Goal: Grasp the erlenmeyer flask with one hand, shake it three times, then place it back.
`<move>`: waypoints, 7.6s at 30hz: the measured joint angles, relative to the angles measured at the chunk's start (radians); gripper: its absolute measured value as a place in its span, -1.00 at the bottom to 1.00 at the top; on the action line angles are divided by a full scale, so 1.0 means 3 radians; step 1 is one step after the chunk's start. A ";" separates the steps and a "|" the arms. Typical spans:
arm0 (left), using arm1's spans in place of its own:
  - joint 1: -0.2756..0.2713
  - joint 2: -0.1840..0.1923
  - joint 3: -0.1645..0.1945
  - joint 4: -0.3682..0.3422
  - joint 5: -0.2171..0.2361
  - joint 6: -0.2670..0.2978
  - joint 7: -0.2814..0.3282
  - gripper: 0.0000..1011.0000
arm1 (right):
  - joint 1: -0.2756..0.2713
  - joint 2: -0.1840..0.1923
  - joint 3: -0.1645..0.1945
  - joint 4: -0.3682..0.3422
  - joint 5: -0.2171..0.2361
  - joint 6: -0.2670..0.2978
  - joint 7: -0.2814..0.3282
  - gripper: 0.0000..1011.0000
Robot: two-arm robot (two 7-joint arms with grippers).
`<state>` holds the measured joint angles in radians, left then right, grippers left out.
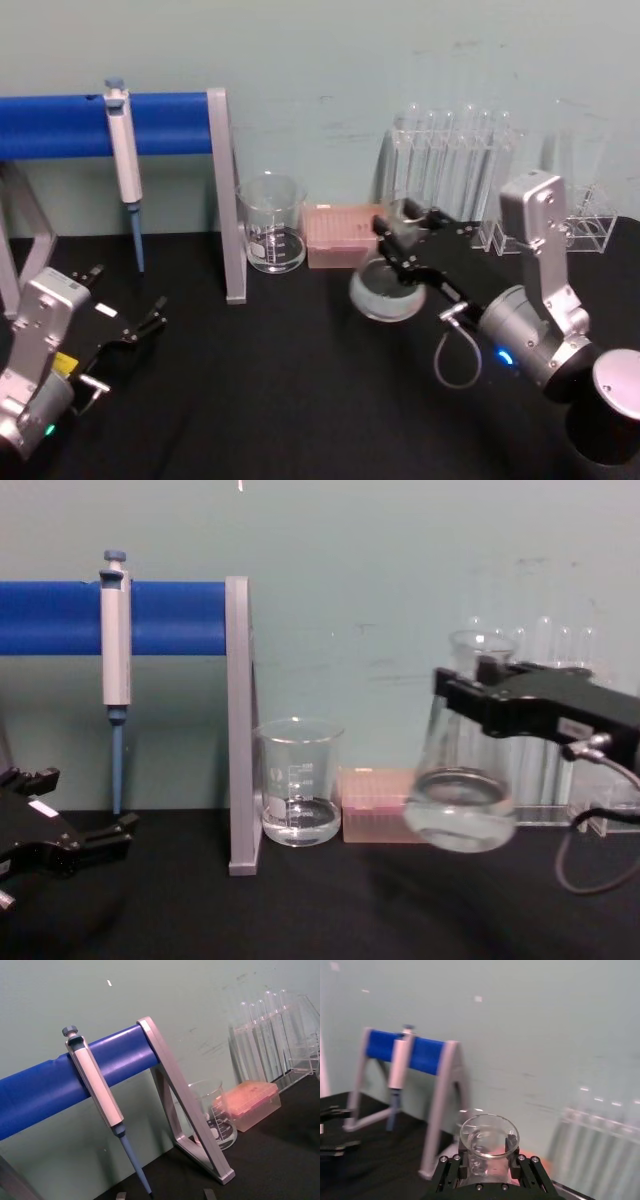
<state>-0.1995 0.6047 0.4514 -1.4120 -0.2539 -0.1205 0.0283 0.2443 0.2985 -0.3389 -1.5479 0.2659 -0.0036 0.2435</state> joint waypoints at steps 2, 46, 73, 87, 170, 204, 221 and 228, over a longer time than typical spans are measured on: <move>0.0000 0.0000 0.0000 0.0000 0.0000 0.0000 0.0000 0.98 | -0.0019 -0.0019 0.0042 -0.0006 -0.0037 0.0013 -0.0082 -0.11; 0.0000 0.0000 0.0000 0.0000 0.0000 0.0000 0.0000 0.98 | -0.0068 -0.0193 0.0261 -0.0001 -0.0200 0.0141 0.0180 -0.11; 0.0000 0.0000 0.0000 0.0000 0.0000 0.0000 0.0000 0.98 | 0.0065 0.0003 -0.0098 -0.0006 0.0031 0.0163 0.0489 -0.11; 0.0000 0.0000 0.0000 0.0000 0.0000 0.0000 0.0000 0.98 | 0.0135 0.0023 -0.0157 0.0071 0.0072 0.0160 0.0492 -0.11; 0.0000 0.0000 0.0000 0.0000 0.0000 0.0000 0.0000 0.98 | 0.0774 -0.0083 -0.0555 0.1303 0.0240 -0.0211 0.1098 -0.11; 0.0000 0.0000 0.0000 0.0000 0.0000 0.0000 0.0000 0.98 | 0.0865 -0.0120 -0.0618 0.1496 0.0315 -0.0139 0.1181 -0.11; 0.0000 0.0000 0.0000 0.0000 0.0000 0.0000 0.0000 0.98 | 0.0865 -0.0115 -0.0621 0.1494 0.0310 -0.0128 0.1182 -0.11; 0.0000 0.0000 0.0000 0.0000 0.0000 0.0000 0.0000 0.98 | 0.0863 -0.0115 -0.0620 0.1494 0.0309 -0.0128 0.1182 -0.11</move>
<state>-0.1995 0.6047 0.4514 -1.4120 -0.2539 -0.1205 0.0282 0.5032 0.2641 -0.5250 -1.0997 0.3586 -0.0420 0.5980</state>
